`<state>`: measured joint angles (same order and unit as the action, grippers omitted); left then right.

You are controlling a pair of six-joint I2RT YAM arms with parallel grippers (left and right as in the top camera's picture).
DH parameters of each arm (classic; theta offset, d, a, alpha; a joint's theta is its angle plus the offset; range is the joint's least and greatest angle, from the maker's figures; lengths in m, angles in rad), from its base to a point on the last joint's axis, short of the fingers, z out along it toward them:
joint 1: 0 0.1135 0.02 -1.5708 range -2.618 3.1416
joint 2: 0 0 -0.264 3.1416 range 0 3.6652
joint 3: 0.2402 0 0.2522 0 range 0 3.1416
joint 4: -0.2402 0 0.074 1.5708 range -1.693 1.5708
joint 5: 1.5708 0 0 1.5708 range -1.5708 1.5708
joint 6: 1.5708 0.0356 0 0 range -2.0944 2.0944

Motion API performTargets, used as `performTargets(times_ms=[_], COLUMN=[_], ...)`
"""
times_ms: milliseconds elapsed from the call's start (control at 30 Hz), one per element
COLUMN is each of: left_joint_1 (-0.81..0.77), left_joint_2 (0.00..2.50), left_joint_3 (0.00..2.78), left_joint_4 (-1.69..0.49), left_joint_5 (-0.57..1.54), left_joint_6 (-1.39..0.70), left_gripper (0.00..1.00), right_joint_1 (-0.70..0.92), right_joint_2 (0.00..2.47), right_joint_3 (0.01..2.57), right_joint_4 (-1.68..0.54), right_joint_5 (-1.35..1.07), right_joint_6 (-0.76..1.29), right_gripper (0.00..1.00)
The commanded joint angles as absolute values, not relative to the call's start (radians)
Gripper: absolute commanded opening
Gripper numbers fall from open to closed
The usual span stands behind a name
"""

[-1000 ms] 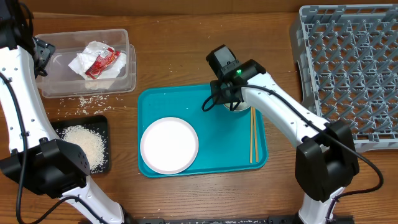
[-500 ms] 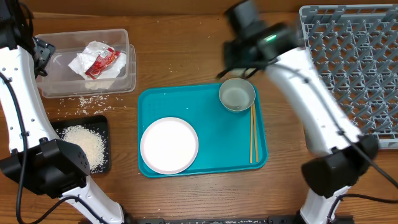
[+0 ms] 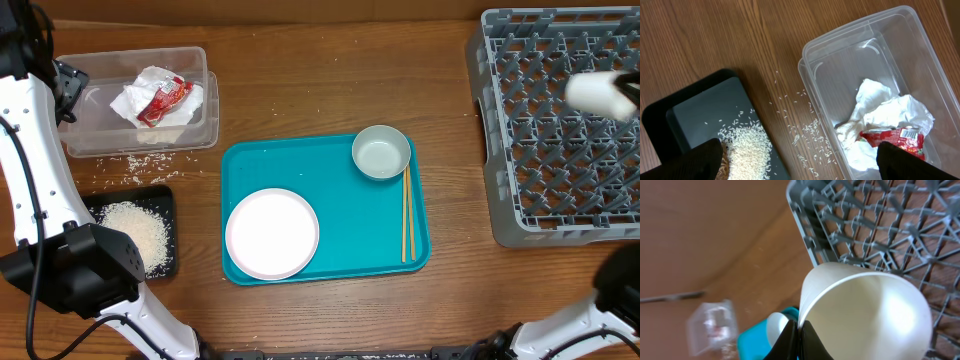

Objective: Sort waste into correct bins and load items into the dishwasher
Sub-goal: 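Carry the white cup to the dish rack and set it in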

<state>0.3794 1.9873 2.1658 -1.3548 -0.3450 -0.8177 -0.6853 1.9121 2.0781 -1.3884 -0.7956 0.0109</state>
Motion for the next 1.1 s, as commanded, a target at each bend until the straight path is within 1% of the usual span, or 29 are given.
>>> performTargets(times_ms=[0, 167, 300, 400, 500, 767, 1067], left_joint_1=[0.373, 0.373, 0.373, 0.373, 0.373, 0.373, 0.373], left_joint_2=[1.958, 1.958, 1.958, 1.958, 1.958, 1.958, 1.958], left_joint_3=[2.162, 2.162, 2.162, 2.162, 2.162, 2.162, 2.162], left_joint_4=[-1.354, -1.355, -1.355, -1.354, -1.355, -1.354, -1.355], left_joint_5=[-0.362, -0.362, -0.362, -0.362, -0.361, -0.362, -0.362], left_joint_6=[-0.838, -0.838, -0.838, -0.838, -0.838, -0.838, -0.838], left_gripper=[1.00, 1.00, 1.00, 1.00, 1.00, 1.00, 1.00], right_joint_1=[-0.804, -0.904, -0.944, -0.954, -0.960, -0.989, -1.061], right_joint_2=[1.876, 1.876, 1.879, 1.908, 1.975, 2.120, 2.141], right_joint_3=[1.980, 1.797, 1.648, 1.589, 1.583, 1.583, 1.583], right_joint_4=[-1.336, -1.098, -0.802, -0.661, -0.630, -0.649, -0.706], right_joint_5=[-1.079, -1.195, -1.208, -1.208, -1.209, -1.210, -1.190], right_joint_6=[-0.122, -0.100, 0.078, 0.159, 0.161, 0.161, 0.161], right_gripper=[0.04, 0.04, 0.04, 0.04, 0.04, 0.04, 0.04])
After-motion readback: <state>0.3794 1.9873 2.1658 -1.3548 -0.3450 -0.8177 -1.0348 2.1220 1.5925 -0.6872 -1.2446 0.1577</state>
